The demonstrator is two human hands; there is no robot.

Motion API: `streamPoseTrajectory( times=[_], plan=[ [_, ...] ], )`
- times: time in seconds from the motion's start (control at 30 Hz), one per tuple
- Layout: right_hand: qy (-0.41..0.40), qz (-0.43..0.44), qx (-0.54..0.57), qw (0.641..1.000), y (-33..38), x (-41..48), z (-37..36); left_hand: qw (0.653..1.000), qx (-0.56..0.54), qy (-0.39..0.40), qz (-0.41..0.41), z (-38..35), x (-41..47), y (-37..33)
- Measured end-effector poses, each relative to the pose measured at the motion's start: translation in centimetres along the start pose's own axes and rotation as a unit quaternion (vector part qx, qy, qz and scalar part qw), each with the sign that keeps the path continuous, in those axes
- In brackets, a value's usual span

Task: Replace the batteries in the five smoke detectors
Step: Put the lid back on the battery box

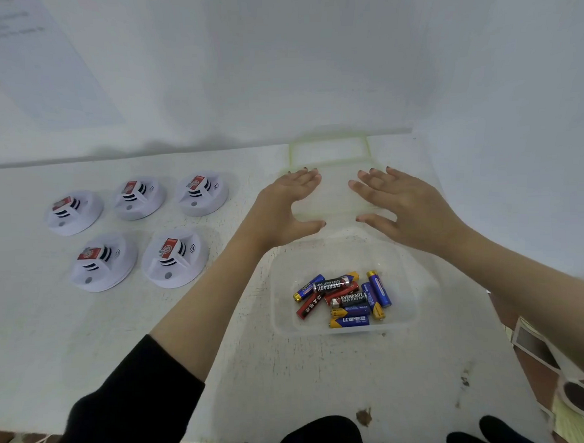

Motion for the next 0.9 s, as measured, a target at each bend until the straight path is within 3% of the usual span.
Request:
streamPoseTrajectory(
  times=[0.17, 0.37, 0.5, 0.57, 0.77, 0.9],
  plan=[
    [0.037, -0.052, 0.088, 0.994, -0.6, 0.3, 0.6, 1.000, -0.007, 0.030, 0.006, 0.3, 0.2, 0.0],
    [0.113, -0.120, 0.235, 0.958, -1.1, 1.2, 1.7, 0.993, 0.040, 0.111, 0.002, 0.7, 0.9, 0.1],
    [0.163, -0.122, 0.262, 0.943, -0.9, 0.6, 1.4, 0.997, 0.034, -0.071, 0.026, 2.6, -0.1, 0.3],
    [0.167, -0.118, 0.247, 0.947, -0.9, 0.4, 1.3, 0.992, -0.007, -0.111, 0.063, 2.9, -0.7, 0.5],
    [0.107, -0.120, 0.185, 0.970, 0.6, 0.2, 1.2, 0.990, -0.028, 0.091, 0.105, 0.7, -1.0, -1.0],
    [0.113, -0.108, 0.157, 0.975, 1.0, 0.3, 1.0, 0.986, 0.003, 0.129, 0.103, 0.3, -1.0, -1.4]
  ],
)
Point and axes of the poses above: each hand's wrist, its own x-axis towards the middle knuckle, its own z-axis out of the back of the hand, y = z × x, the point moved 7 cm from there along x, towards the middle knuckle, and after that the axes turned 6 degrees about x, right-handed, at the moved point
